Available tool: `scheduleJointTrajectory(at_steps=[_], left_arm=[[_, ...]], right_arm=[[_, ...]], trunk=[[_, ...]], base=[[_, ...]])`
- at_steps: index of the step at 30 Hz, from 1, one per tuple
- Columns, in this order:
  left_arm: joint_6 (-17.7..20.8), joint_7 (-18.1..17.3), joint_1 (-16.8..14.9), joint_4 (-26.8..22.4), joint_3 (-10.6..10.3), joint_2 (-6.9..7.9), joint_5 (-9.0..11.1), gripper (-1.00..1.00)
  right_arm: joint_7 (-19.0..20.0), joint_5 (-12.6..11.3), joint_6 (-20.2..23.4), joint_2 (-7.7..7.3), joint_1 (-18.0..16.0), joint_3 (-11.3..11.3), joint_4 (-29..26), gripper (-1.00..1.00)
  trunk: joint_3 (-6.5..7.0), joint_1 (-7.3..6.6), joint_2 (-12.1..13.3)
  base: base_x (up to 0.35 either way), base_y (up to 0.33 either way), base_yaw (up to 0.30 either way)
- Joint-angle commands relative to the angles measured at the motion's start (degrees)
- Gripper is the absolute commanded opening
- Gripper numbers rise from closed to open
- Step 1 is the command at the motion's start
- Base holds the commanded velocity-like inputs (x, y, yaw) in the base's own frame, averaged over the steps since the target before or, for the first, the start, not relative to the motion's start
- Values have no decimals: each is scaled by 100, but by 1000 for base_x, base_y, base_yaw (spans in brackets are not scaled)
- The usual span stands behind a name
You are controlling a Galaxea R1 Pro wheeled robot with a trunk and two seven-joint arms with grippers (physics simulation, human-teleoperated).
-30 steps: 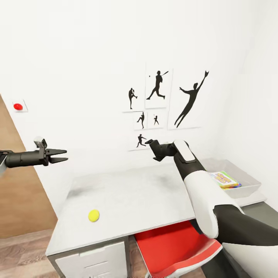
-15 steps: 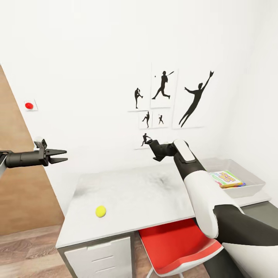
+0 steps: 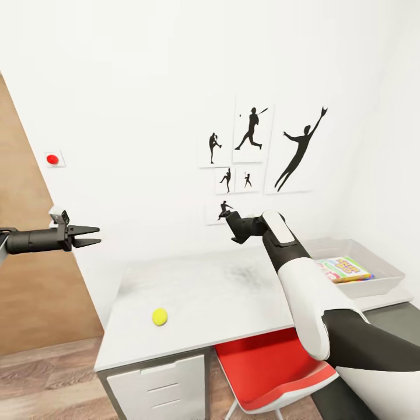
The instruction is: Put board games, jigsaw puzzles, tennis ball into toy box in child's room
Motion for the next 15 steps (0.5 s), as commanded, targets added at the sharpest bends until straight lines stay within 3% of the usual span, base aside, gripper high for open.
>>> scheduleJointTrajectory(at_steps=[1, 8, 15], left_arm=[[60, -19, -8, 4, -38, 18, 30, 100], [49, -14, 1, 11, -44, 93, 30, 100], [29, 3, 16, 86, -54, 200, 30, 100]], right_arm=[[-53, -45, 8, 5, -7, -18, -8, 100], [-98, -46, 24, 5, -11, -10, -8, 100], [-102, -50, 309, 5, -12, -48, -8, 100]], trunk=[[-14, 4, -14], [-14, 4, -14], [-14, 4, -14]], base=[[-43, 67, 0], [-15, 24, 75], [-2, 3, 237]])
